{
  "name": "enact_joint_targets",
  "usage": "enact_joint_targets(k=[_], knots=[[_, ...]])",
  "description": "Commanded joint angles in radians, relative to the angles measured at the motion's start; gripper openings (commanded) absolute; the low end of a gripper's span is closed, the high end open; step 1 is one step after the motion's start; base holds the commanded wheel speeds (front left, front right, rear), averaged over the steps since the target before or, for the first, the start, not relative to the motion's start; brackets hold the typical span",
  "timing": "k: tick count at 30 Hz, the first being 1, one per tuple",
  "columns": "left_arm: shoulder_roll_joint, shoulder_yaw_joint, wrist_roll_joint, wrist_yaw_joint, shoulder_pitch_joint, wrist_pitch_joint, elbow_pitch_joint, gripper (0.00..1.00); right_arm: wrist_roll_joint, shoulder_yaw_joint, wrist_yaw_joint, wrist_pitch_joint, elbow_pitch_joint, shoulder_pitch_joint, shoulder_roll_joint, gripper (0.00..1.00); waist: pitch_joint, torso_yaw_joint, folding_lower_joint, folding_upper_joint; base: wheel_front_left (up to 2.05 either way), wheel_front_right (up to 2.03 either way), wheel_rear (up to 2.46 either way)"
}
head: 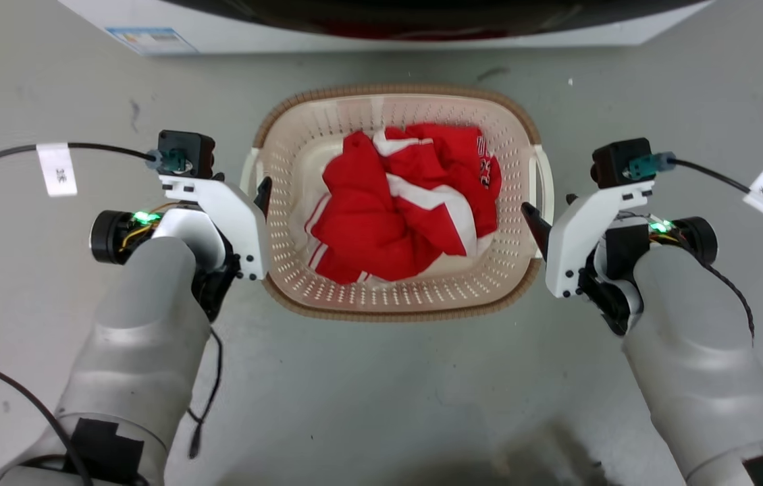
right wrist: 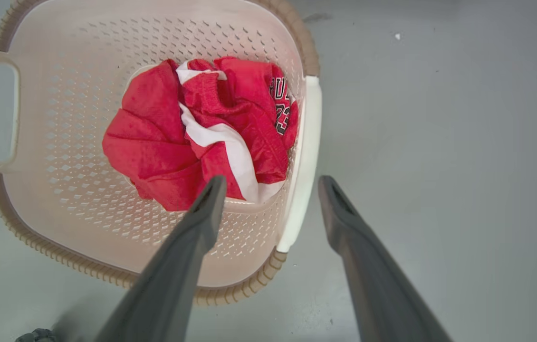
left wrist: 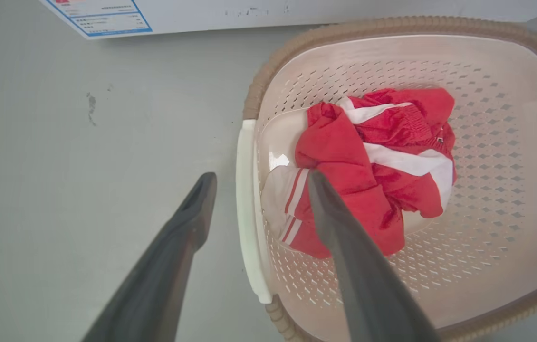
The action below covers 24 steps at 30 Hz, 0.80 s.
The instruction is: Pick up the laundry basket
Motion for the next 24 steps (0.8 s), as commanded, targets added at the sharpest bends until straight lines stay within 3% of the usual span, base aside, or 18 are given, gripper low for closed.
enact_joint_targets(k=[1, 13, 24], knots=[[0.014, -0.006, -0.007, -0.001, -0.015, 0.008, 0.004, 1.0, 0.014, 0.006, -0.001, 0.003, 0.011, -0.021, 0.002, 1.0, 0.034, -0.012, -0.0002, 0.0, 0.0, 0.0, 0.0], [0.071, -0.142, -0.151, -0.001, -0.116, 0.123, 0.026, 1.0, 0.134, 0.14, -0.001, -0.02, 0.21, -0.19, 0.002, 1.0, 0.14, -0.032, -0.0002, 0.0, 0.0, 0.0, 0.0], [0.085, -0.222, -0.226, -0.001, -0.167, 0.158, 0.064, 1.0, 0.266, 0.258, -0.001, -0.029, 0.28, -0.258, 0.002, 1.0, 0.192, -0.038, -0.0002, 0.0, 0.0, 0.0, 0.0]])
